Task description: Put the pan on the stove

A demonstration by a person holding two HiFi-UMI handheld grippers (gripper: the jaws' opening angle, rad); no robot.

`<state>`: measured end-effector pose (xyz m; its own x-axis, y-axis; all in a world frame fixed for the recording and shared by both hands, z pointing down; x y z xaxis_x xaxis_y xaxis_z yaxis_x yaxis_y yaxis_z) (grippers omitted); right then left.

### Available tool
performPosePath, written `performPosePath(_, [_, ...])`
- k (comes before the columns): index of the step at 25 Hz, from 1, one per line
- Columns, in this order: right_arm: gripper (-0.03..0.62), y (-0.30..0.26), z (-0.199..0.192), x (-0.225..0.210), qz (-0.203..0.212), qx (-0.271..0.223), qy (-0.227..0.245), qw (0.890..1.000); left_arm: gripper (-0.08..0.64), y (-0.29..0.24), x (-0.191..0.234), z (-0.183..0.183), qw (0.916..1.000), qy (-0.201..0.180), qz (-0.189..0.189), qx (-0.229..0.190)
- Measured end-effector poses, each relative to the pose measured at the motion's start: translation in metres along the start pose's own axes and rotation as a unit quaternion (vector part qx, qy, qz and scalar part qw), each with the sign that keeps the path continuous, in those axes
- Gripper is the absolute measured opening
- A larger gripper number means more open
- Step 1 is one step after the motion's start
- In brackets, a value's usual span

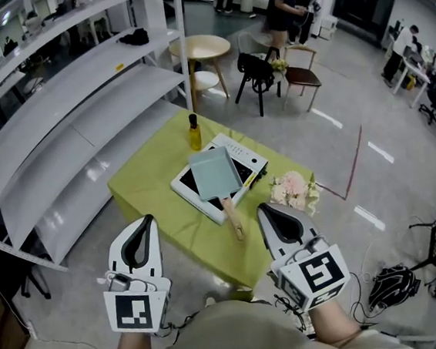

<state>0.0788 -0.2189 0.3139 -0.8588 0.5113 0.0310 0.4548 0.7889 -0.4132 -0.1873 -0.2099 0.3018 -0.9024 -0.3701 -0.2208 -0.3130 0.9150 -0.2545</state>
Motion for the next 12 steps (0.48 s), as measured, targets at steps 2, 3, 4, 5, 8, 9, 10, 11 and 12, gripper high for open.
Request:
performPosePath(2, [0.006,-0.001,0.0001,-0.0012,0.002,-0.006,-0.002,1.0,0.007,-0.0016,0.0002,0.0001,1.0,-0.001,0.0,0.001])
performPosePath(3, [0.006,-0.0013,0.0007,-0.0017,0.002,-0.011,-0.002,1.0,0.006,-0.0023,0.0003,0.0011,1.0,-0.003,0.002,0.002])
performPosePath(4, [0.006,-0.0014,0.001,-0.0023,0.001,-0.013,-0.002,1.0,0.006,-0.0029,0.0008,0.003,1.0,-0.005,0.005,0.002])
performPosePath(5, [0.006,-0.0015,0.0011,-0.0028,0.002,-0.01,-0.002,1.0,0.007,-0.0033,0.0015,0.0052,0.9999,-0.008,0.009,0.002])
performPosePath(8, [0.006,-0.0018,0.0019,-0.0048,0.002,0.0,0.001,1.0,0.006,-0.0048,-0.0009,0.0066,1.0,-0.005,0.001,-0.003])
performPosePath(9, [0.006,-0.0021,0.0026,-0.0056,0.001,0.0,0.002,1.0,0.006,-0.0057,-0.0021,0.0063,1.0,-0.003,-0.004,-0.004])
performPosePath(10, [0.006,-0.0026,0.0032,-0.0065,0.0,0.0,0.003,1.0,0.007,-0.0067,-0.0028,0.0062,1.0,-0.002,-0.008,-0.004])
performPosePath(11, [0.006,-0.0033,0.0037,-0.0074,-0.001,-0.002,0.004,1.0,0.007,-0.0079,-0.0034,0.0061,0.9999,-0.001,-0.01,-0.005])
performPosePath(12, [0.006,-0.0041,0.0042,-0.0083,-0.002,-0.003,0.004,1.0,0.006,-0.009,-0.0038,0.006,0.9999,-0.002,-0.013,-0.005])
Point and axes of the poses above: the fingertips, and each gripper's own axes: y backward along the fingers, x to its left, z out of its top, the point moved 9 cm from there along y, backward along the fingers, and after that the axes turned 15 degrees about x, right-handed, at the moved point
